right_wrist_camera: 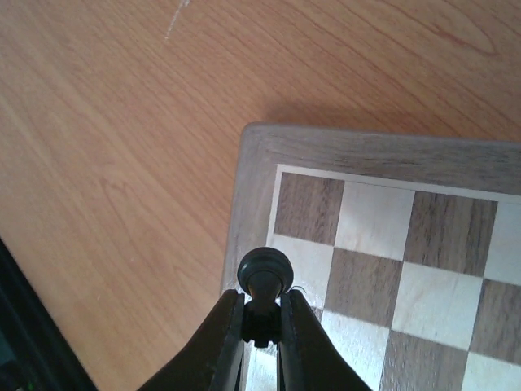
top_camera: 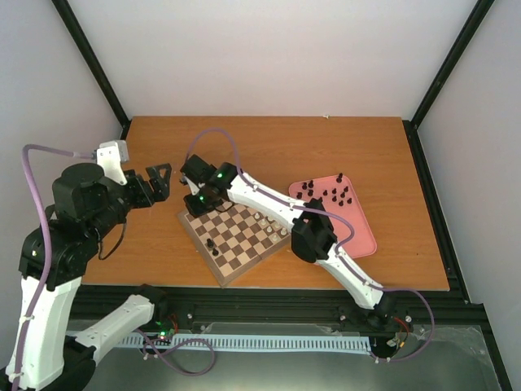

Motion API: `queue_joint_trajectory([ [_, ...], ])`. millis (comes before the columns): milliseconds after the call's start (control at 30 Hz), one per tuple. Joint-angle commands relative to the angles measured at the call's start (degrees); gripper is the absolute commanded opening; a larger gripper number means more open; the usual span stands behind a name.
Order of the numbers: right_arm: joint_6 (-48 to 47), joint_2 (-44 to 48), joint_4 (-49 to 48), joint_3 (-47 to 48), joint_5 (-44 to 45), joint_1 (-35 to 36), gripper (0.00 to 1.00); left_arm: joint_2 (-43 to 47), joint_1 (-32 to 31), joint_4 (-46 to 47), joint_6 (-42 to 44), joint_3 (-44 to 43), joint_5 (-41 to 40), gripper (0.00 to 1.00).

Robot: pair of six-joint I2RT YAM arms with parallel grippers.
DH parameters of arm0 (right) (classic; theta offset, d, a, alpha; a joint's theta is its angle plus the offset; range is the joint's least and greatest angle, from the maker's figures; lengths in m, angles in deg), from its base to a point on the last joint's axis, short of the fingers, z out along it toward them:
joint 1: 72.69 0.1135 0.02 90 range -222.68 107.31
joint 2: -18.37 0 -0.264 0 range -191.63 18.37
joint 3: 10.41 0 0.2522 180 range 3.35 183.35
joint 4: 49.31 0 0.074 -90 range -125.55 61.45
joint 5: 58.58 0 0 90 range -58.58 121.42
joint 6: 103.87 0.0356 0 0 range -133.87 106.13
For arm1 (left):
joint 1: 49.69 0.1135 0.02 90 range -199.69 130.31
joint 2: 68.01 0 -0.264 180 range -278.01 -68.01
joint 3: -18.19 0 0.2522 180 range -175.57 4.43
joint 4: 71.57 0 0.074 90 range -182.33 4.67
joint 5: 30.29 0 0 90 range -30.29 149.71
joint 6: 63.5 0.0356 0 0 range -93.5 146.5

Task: Set up the chess pieces on the board
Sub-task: Place the chess piece on the chessboard.

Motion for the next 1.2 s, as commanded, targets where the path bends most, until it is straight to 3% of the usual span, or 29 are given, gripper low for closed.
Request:
queue_joint_trajectory([
  [0,1.3,-2.5,-3.0,2.0,1.7,0.3,0.08,0.2,0.2,-1.8,-0.6,-0.1,1.9,1.0],
  [1167,3.2,-9.6,-2.9,7.1,2.8,0.2,0.1,-0.2,0.2,-2.3,2.1,0.7,1.3,1.0],
])
